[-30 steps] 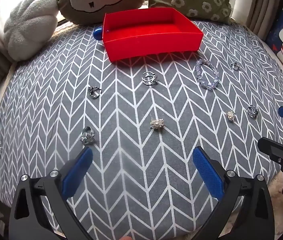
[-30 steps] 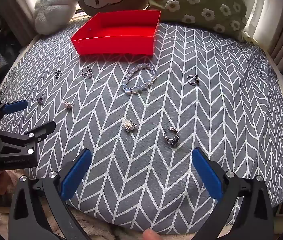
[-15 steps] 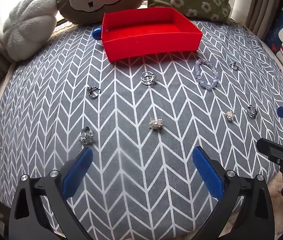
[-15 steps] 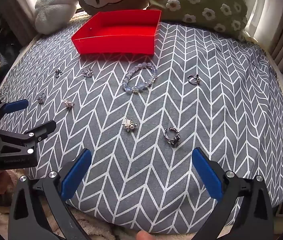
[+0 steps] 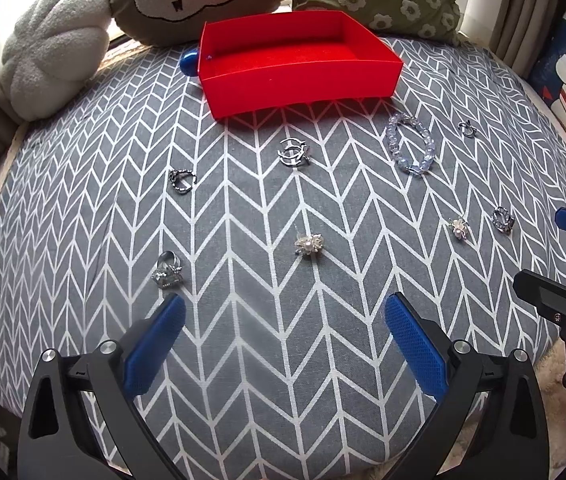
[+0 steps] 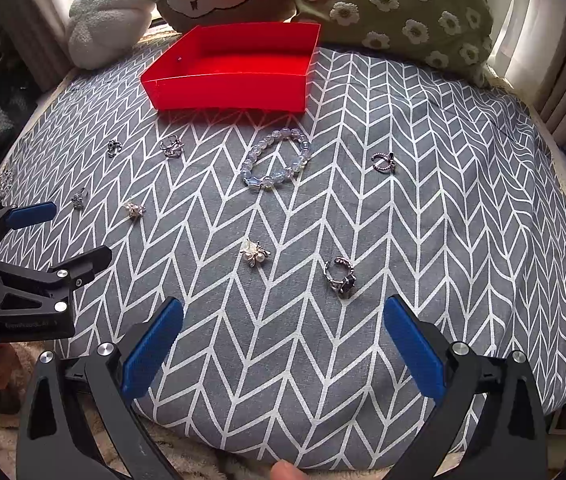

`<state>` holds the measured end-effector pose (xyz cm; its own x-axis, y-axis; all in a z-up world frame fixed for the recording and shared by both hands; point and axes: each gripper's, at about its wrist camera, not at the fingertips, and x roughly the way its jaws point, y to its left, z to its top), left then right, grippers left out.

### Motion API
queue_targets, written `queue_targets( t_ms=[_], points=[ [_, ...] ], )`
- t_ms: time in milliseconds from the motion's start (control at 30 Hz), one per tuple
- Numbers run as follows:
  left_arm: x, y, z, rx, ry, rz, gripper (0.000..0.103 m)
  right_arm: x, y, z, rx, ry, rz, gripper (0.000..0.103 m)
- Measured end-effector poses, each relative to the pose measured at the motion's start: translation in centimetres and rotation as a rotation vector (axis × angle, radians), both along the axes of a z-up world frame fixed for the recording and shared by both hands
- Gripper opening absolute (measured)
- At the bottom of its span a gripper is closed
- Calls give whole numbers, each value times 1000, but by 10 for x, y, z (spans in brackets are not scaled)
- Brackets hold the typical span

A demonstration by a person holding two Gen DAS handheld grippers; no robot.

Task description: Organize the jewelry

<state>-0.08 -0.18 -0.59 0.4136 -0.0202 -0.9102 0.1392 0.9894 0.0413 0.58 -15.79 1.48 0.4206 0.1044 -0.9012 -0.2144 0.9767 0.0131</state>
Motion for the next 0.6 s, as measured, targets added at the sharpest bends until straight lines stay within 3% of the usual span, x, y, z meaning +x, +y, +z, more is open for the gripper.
queue_targets(
  t_ms=[600],
  points=[
    [-1, 0, 2, -3, -2, -3, 96, -2, 3, 1, 1, -5, 19, 99]
  ],
)
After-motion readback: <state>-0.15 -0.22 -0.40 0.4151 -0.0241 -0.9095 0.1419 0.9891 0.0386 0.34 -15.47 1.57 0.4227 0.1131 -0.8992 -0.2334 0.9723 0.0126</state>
